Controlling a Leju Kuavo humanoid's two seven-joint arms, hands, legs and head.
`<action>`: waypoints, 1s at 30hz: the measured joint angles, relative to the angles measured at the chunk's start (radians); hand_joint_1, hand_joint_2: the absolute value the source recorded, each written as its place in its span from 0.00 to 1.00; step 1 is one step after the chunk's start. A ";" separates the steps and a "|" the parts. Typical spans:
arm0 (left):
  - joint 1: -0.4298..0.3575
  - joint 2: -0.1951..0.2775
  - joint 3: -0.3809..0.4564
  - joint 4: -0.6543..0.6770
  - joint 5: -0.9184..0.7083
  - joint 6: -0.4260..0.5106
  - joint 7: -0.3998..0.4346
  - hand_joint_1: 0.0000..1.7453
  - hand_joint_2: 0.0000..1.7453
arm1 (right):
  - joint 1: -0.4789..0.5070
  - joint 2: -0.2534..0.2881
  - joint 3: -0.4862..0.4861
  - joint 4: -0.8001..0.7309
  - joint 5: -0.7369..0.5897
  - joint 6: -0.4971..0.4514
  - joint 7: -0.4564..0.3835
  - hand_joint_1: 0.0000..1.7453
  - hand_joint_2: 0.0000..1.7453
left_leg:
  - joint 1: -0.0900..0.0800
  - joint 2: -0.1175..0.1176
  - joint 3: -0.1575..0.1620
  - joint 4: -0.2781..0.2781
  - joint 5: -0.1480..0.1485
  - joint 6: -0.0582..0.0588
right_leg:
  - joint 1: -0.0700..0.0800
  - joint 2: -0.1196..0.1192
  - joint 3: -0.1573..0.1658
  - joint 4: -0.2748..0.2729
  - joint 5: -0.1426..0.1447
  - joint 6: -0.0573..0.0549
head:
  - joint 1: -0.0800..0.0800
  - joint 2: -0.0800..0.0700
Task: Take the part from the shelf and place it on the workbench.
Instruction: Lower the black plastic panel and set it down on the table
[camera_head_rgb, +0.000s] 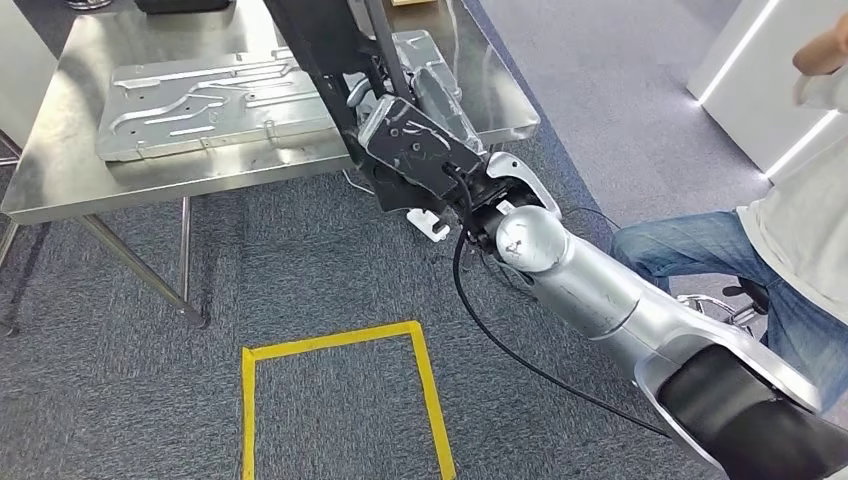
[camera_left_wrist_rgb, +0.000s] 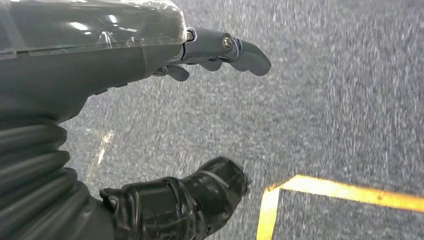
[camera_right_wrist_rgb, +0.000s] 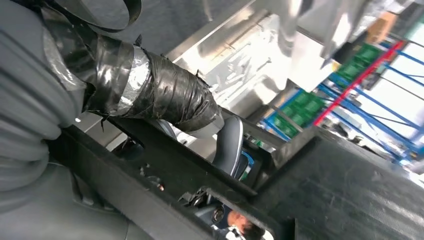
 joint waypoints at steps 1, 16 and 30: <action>-0.002 0.001 0.000 0.003 0.002 -0.023 -0.003 0.00 1.00 | -0.003 -0.004 0.000 0.001 0.024 -0.002 0.022 1.00 1.00 | 0.000 -0.002 0.000 -0.001 0.000 0.004 | -0.002 0.020 -0.029 0.060 -0.029 0.002 | 0.001 0.000; -0.007 0.026 -0.006 0.021 -0.028 -0.206 -0.044 0.00 1.00 | -0.089 -0.077 0.075 0.025 0.812 0.162 0.368 1.00 1.00 | -0.003 -0.026 -0.045 0.099 -0.052 -0.026 | 0.002 0.044 0.041 -0.077 0.041 -0.046 | -0.004 0.000; 0.004 0.032 -0.010 0.037 -0.046 -0.214 -0.049 0.00 1.00 | -0.090 -0.120 0.134 -0.002 1.161 0.301 0.387 1.00 1.00 | -0.014 -0.012 -0.017 0.002 0.006 0.013 | -0.001 0.046 0.108 0.027 -0.005 -0.004 | -0.004 0.000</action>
